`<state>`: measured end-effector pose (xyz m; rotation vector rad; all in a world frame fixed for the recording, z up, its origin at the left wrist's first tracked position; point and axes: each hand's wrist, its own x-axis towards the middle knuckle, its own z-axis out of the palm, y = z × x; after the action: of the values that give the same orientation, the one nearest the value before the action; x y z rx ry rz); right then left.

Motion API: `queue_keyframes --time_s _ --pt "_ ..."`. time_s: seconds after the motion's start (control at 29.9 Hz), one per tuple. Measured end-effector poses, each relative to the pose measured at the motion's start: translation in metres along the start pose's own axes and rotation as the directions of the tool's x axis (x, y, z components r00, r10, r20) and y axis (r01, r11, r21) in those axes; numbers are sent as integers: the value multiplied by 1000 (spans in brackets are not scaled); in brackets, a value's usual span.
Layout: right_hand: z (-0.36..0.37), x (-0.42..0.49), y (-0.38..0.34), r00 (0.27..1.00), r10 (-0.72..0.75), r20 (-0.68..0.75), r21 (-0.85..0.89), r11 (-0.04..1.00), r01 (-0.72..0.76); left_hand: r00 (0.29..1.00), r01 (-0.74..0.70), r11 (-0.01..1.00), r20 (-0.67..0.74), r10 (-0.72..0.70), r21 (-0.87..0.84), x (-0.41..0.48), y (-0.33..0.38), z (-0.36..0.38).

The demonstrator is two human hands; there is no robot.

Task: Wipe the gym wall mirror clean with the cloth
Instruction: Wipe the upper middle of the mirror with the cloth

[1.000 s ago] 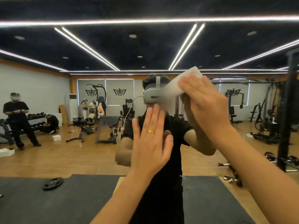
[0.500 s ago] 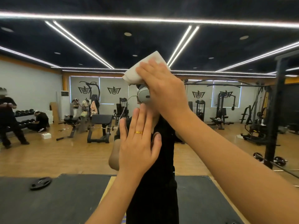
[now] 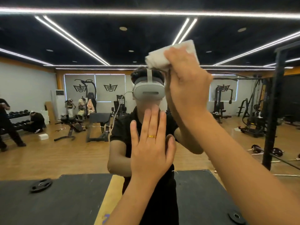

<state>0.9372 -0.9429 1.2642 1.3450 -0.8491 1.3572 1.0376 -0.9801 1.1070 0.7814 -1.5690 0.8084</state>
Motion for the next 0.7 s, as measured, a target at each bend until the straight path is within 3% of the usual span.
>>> queue_keyframes --time_s 0.13,0.27,0.5,0.7 --pt "30 10 -23 990 -132 41 54 990 129 1000 -10 1000 -12 10 -19 1 -2 1" --pt "11 4 10 963 -249 107 13 968 249 1000 -13 1000 -9 13 -7 0 -3 0" --pt "-58 -20 91 987 -122 105 -24 992 125 1000 -11 999 -6 11 41 0 -2 -1" --pt "-72 -25 96 968 -124 219 -32 990 134 1000 5 999 -27 -4 37 2 0 1"
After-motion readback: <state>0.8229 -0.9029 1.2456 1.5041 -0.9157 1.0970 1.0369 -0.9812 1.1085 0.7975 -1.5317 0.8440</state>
